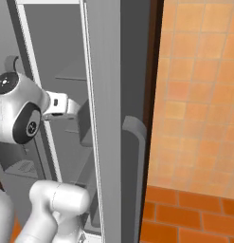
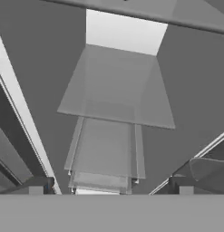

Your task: Take the strawberry from the fridge and place it on top of the pancake, located on the dining counter.

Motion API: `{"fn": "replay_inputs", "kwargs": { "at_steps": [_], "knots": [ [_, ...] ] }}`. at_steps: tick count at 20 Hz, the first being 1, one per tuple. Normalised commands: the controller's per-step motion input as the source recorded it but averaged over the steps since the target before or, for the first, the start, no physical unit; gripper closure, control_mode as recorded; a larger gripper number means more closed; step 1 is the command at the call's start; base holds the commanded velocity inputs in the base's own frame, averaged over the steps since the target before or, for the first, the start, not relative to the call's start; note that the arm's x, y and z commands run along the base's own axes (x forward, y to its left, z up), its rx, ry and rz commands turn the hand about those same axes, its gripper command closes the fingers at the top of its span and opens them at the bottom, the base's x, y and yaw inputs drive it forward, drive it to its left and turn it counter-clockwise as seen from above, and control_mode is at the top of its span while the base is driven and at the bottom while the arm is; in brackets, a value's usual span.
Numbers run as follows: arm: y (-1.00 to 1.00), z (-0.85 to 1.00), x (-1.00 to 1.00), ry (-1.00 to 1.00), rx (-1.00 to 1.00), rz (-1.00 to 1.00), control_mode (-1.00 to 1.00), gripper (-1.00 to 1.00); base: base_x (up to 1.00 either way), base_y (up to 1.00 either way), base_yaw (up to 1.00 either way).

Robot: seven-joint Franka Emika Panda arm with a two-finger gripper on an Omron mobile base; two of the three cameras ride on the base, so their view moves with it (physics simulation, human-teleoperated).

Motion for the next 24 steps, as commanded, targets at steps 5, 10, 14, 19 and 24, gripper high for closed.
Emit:
{"fn": "replay_inputs", "kwargs": {
  "at_steps": [5, 10, 14, 19, 24],
  "knots": [
    [-0.13, 0.23, 0.78, 0.00, 0.11, -0.01, -1.00, -1.00, 0.00, 0.00, 0.00],
    [-0.01, 0.36, 0.77, -0.24, 0.01, 0.02, -1.00, -1.00, 0.00, 0.00, 0.00],
    [0.00, 0.40, 0.63, -0.43, 0.03, 0.00, -1.00, -1.00, 0.00, 0.00, 0.00],
    [-0.12, 0.37, 0.60, 0.02, 0.17, -0.03, -1.00, -1.00, 0.00, 0.00, 0.00],
    [0.00, 0.06, 0.62, 0.14, 0.03, -0.01, -1.00, -1.00, 0.00, 0.00, 0.00]
  ]
}}
